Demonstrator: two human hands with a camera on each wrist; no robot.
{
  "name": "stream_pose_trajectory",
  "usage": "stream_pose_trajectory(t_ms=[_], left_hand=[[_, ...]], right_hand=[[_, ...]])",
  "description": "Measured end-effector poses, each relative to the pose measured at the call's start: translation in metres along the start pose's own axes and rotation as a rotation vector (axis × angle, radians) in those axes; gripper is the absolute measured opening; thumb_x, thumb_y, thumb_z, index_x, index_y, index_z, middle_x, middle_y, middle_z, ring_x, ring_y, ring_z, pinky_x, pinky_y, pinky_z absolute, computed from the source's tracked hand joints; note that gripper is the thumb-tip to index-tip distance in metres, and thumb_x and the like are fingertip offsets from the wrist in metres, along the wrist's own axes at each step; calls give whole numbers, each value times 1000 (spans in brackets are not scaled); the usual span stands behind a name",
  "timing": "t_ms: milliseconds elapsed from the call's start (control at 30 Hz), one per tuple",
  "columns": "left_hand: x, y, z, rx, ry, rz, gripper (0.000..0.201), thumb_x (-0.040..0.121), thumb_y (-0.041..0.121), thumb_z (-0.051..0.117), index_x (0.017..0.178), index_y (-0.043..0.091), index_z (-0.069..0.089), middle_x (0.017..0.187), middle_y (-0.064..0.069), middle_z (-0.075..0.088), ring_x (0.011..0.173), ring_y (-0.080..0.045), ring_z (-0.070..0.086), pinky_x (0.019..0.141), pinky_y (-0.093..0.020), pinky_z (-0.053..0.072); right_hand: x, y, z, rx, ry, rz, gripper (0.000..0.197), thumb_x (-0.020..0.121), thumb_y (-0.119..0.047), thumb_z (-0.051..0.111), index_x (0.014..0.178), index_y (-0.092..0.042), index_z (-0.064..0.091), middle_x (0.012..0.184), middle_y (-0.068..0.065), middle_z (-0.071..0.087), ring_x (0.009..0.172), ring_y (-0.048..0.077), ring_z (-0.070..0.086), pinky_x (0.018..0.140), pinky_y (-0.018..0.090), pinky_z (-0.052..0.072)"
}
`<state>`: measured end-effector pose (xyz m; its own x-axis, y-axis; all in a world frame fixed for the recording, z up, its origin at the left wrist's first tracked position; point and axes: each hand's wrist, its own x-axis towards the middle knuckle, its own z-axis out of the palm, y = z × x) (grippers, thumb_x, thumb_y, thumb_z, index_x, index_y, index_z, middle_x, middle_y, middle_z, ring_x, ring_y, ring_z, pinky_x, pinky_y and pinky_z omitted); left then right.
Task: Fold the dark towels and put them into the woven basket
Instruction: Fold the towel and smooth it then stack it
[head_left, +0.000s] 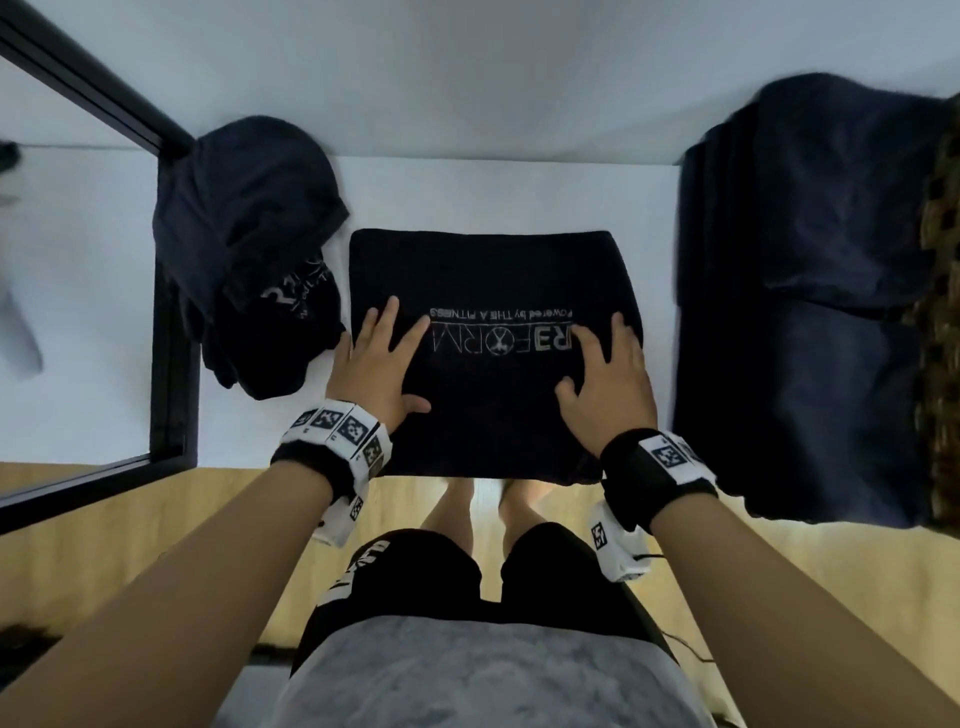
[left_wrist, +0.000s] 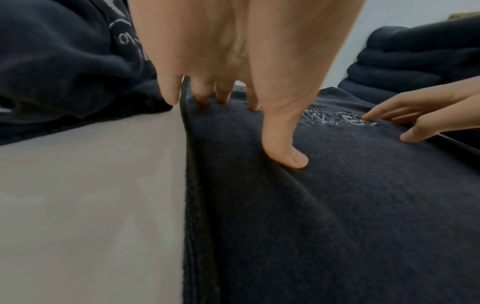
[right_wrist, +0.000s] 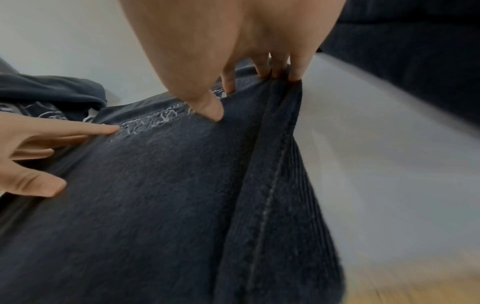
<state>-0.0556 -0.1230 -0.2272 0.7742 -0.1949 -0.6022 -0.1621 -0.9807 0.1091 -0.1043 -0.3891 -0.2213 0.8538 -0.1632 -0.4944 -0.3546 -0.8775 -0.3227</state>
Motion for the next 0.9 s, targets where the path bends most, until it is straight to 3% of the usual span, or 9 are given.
stream_pose_trajectory(t_ms=[167, 367, 533, 667, 733, 800, 867, 900], left_hand=[[39, 1, -29, -4, -39, 8, 109, 77, 47, 76, 154, 34, -1, 162, -6, -18, 150, -28, -9, 121, -50, 5], [76, -4, -57, 10, -72, 11, 112, 76, 46, 78, 155, 33, -1, 161, -5, -19, 150, -29, -9, 120, -52, 6], [81, -3, -58, -8, -50, 3, 112, 75, 45, 78, 155, 33, 0, 162, -5, -18, 150, -29, -9, 119, -52, 6], [78, -1, -55, -24, 11, 0, 109, 75, 42, 79, 155, 31, 6, 163, -6, -12, 150, -28, -7, 120, -50, 4], [73, 1, -53, -30, 67, -3, 106, 75, 39, 80, 155, 28, 11, 163, -10, -5, 150, -28, -3, 120, -48, 4], [67, 4, -51, -41, 146, -5, 102, 74, 37, 81, 154, 20, 18, 161, -16, 8, 149, -30, 9, 121, -46, 9], [58, 10, -49, -42, 244, -12, 89, 72, 35, 83, 143, 12, 36, 148, -20, 34, 136, -33, 36, 112, -45, 30], [54, 14, -48, -44, 285, -14, 75, 72, 31, 83, 132, 9, 45, 134, -18, 46, 121, -33, 49, 100, -43, 40]], right_hand=[[42, -10, -20, 20, -3, -1, 62, 91, -29, 51, 149, -29, 28, 164, 11, -1, 151, 28, 0, 122, 43, 10], [76, -20, -37, 26, 8, -8, 61, 92, -26, 51, 149, -28, 31, 164, 13, 2, 151, 28, 2, 122, 43, 14], [77, -20, -43, 72, -24, -20, 62, 94, -29, 54, 152, -29, 30, 164, 11, 2, 151, 27, 3, 122, 44, 16], [43, -16, -37, 204, 91, -20, 59, 94, -28, 61, 148, -26, 39, 163, 8, 16, 150, 23, 13, 120, 36, 21], [12, -10, -27, 248, 185, 9, 49, 91, -23, 64, 139, -20, 52, 150, 8, 40, 140, 23, 36, 111, 26, 31], [-21, -5, -15, 259, 254, 59, 27, 88, -19, 66, 115, -16, 63, 117, 3, 56, 111, 18, 54, 90, 19, 39], [-51, 3, 0, 268, 238, 130, 11, 86, -18, 67, 88, -20, 57, 89, -3, 55, 79, 11, 54, 68, 14, 39], [-65, 9, 9, 269, 211, 169, 18, 85, -19, 68, 78, -21, 51, 79, -6, 54, 69, 6, 50, 60, 11, 36]])
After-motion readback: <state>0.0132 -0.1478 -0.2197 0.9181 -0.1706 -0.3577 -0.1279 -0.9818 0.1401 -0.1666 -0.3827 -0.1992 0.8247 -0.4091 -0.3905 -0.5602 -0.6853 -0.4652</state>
